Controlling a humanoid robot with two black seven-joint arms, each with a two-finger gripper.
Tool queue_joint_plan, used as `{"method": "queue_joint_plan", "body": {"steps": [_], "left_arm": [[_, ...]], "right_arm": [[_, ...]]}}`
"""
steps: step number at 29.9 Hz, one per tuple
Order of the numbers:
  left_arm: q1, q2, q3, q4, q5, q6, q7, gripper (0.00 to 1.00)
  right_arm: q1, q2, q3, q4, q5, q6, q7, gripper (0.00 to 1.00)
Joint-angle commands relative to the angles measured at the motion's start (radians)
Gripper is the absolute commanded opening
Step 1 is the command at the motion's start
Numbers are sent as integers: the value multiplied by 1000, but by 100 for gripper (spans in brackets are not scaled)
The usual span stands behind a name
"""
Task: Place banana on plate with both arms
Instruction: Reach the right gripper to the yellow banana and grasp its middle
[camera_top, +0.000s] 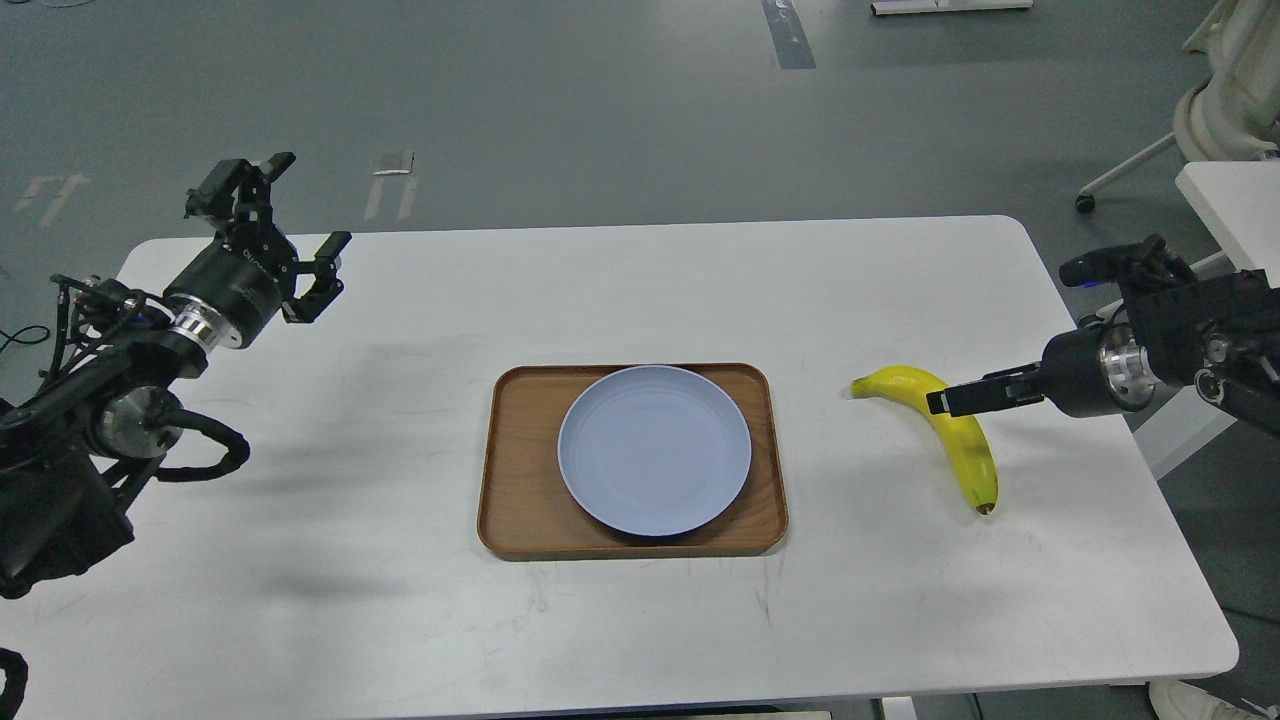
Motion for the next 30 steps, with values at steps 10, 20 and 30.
{"method": "queue_joint_plan", "body": {"steps": [10, 20, 30], "left_arm": [[0, 2, 2, 0, 0, 0, -1, 98], [2, 7, 2, 0, 0, 0, -3, 98], [2, 10, 2, 0, 1, 0, -4, 98]], "right_arm": [[10, 123, -76, -109, -1, -5, 0, 96], [8, 152, -132, -126, 1, -2, 0, 79], [11, 152, -158, -121, 1, 0, 0, 5]]}}
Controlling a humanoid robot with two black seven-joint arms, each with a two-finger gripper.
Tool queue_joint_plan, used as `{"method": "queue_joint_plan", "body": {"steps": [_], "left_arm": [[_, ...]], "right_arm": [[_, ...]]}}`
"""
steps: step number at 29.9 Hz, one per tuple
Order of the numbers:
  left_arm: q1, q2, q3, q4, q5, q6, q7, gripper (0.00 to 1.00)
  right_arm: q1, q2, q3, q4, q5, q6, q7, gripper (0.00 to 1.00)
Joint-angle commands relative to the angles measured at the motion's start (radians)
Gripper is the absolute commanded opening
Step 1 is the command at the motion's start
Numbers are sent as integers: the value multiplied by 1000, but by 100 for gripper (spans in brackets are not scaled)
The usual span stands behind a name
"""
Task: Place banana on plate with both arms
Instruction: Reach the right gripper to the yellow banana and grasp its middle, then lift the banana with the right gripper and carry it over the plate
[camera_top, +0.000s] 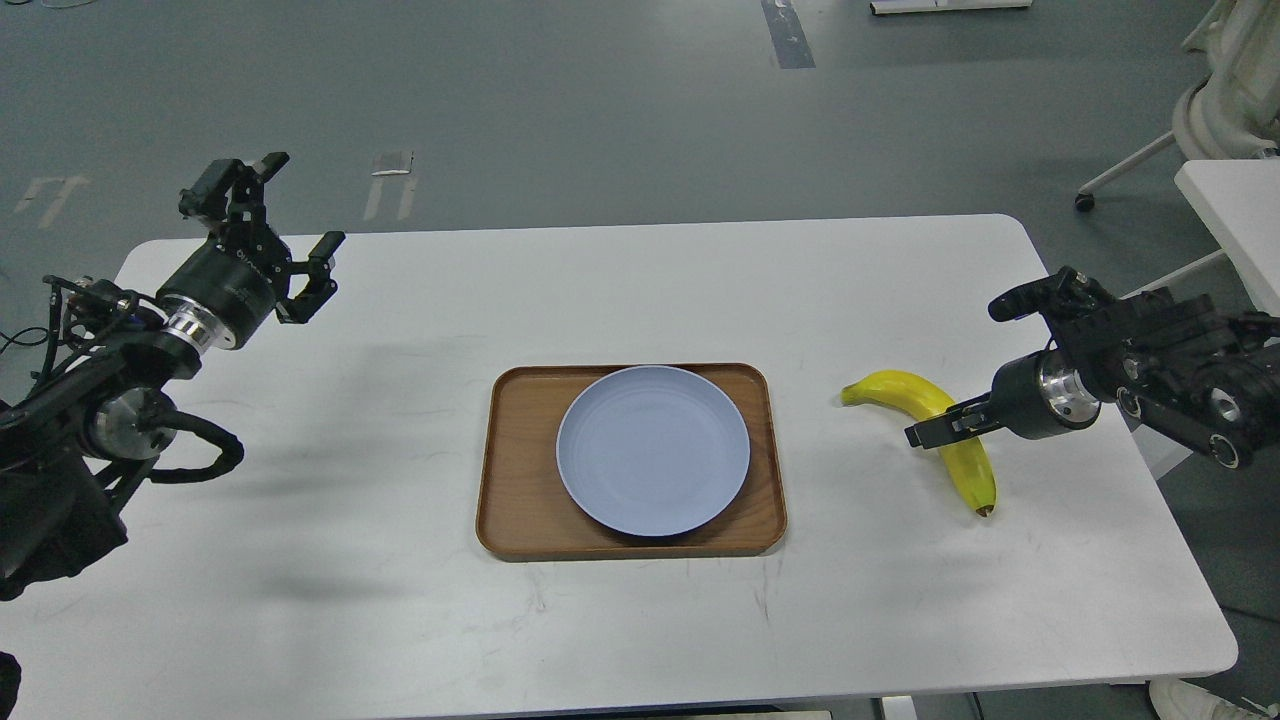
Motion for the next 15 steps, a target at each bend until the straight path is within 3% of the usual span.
{"method": "queue_joint_plan", "body": {"steps": [1, 15], "left_arm": [[0, 0, 0, 0, 0, 0, 0, 98], [-8, 11, -3, 0, 3, 0, 3, 98]], "right_arm": [[5, -1, -8, 5, 0, 0, 0, 1], [286, -10, 6, 149, 37, 13, 0, 0]]}}
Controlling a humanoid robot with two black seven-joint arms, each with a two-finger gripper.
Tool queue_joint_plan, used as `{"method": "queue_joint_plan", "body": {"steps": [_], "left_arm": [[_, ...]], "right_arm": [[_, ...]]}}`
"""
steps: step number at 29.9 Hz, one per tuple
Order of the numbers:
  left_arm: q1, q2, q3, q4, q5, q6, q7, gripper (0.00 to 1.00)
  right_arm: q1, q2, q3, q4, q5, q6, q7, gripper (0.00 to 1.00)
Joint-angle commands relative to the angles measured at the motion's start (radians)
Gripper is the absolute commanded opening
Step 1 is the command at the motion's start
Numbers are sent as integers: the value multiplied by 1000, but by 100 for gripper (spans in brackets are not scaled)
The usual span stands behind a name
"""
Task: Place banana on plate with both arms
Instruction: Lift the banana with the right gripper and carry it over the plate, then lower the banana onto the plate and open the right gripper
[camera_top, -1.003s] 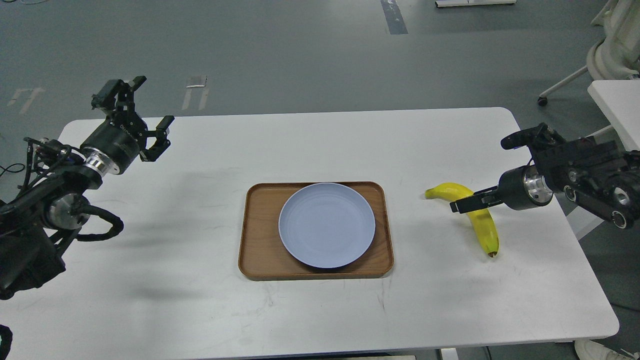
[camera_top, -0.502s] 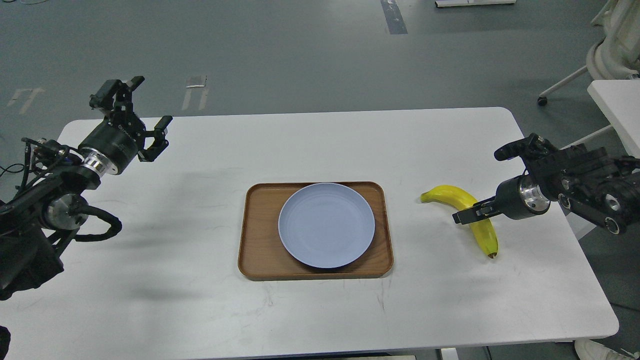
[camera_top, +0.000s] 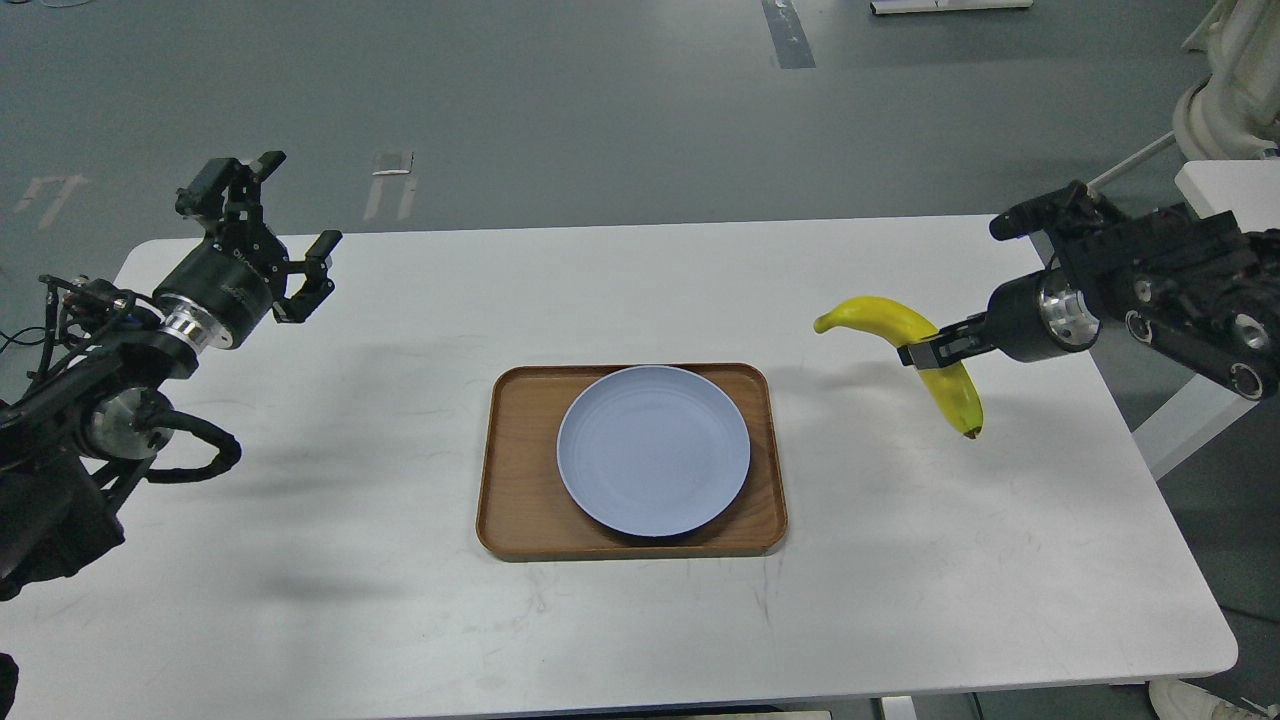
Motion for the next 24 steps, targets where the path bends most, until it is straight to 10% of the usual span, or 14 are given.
{"method": "queue_joint_plan", "body": {"steps": [1, 11, 24], "left_arm": [[-5, 3, 0, 0, 0, 0, 0, 98], [-5, 8, -3, 0, -3, 0, -3, 98], [-5, 8, -3, 0, -3, 0, -6, 98]], "right_arm": [[62, 54, -4, 44, 32, 11, 0, 0], [77, 414, -79, -62, 95, 11, 0, 0], [24, 523, -106, -125, 96, 11, 0, 14]]}}
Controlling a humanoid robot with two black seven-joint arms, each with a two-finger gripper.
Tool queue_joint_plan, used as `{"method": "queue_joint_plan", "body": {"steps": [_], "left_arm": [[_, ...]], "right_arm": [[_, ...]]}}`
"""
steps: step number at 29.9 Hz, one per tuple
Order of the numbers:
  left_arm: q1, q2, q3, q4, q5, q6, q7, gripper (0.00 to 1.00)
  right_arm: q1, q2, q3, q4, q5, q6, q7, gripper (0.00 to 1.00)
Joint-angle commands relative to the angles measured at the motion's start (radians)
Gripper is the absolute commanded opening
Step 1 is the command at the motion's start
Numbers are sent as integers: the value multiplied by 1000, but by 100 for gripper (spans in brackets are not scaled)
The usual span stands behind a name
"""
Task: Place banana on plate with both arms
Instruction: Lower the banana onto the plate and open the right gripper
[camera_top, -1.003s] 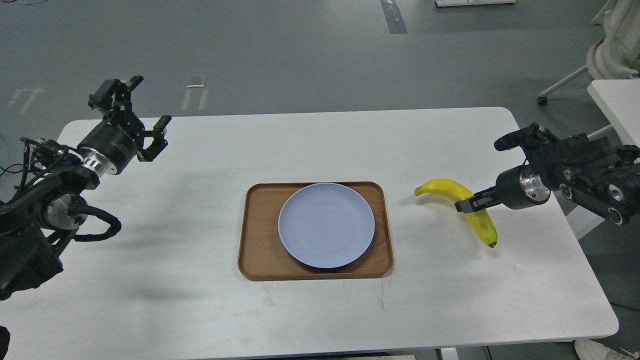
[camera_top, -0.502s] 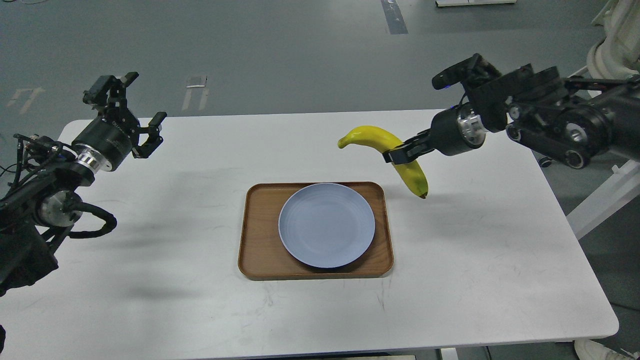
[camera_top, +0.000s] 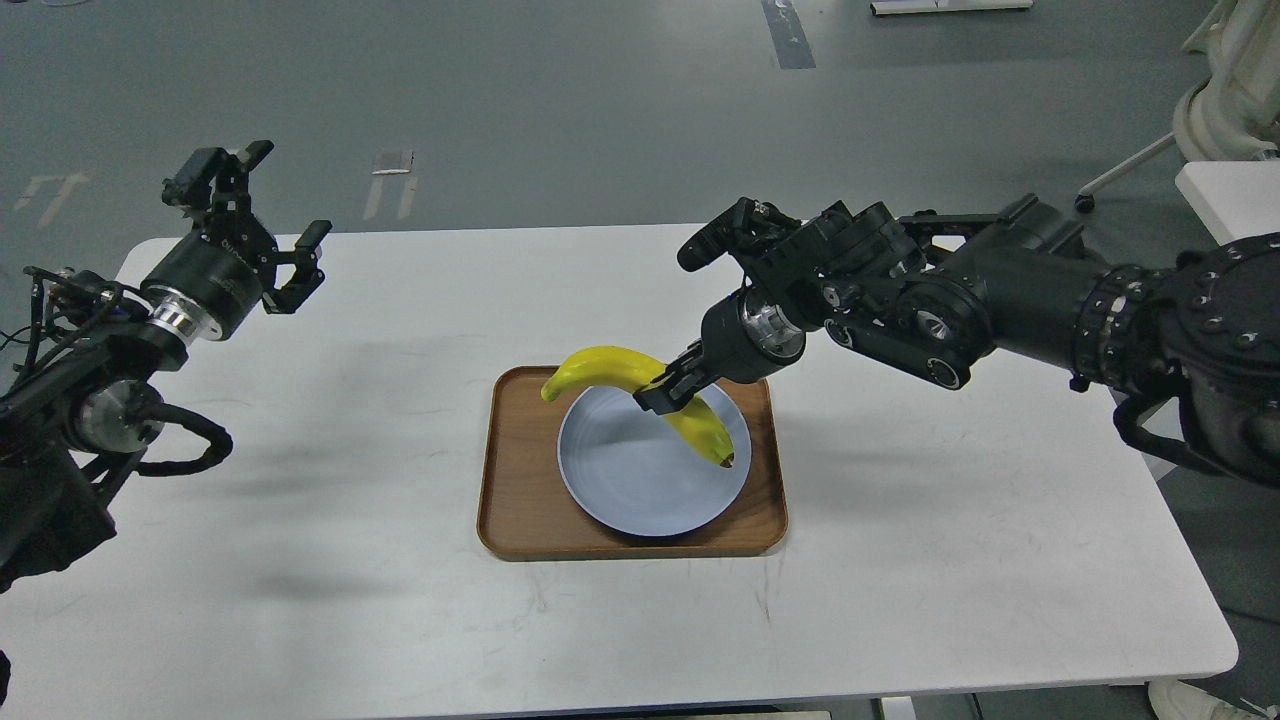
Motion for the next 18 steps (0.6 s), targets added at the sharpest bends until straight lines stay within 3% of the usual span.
{"method": "queue_joint_plan", "body": {"steps": [1, 10, 16, 18], "left_arm": [[0, 0, 0, 0, 0, 0, -1, 98], [0, -1, 0, 0, 0, 0, -3, 98], [0, 0, 0, 0, 0, 0, -1, 98], [-1, 0, 0, 0, 0, 0, -1, 98]], "right_arm": [[-14, 9, -7, -6, 0, 0, 0, 14], [-36, 9, -8, -32, 0, 0, 0, 21], [-50, 9, -8, -33, 0, 0, 0, 50], [-50, 9, -5, -33, 2, 0, 0, 69]]}}
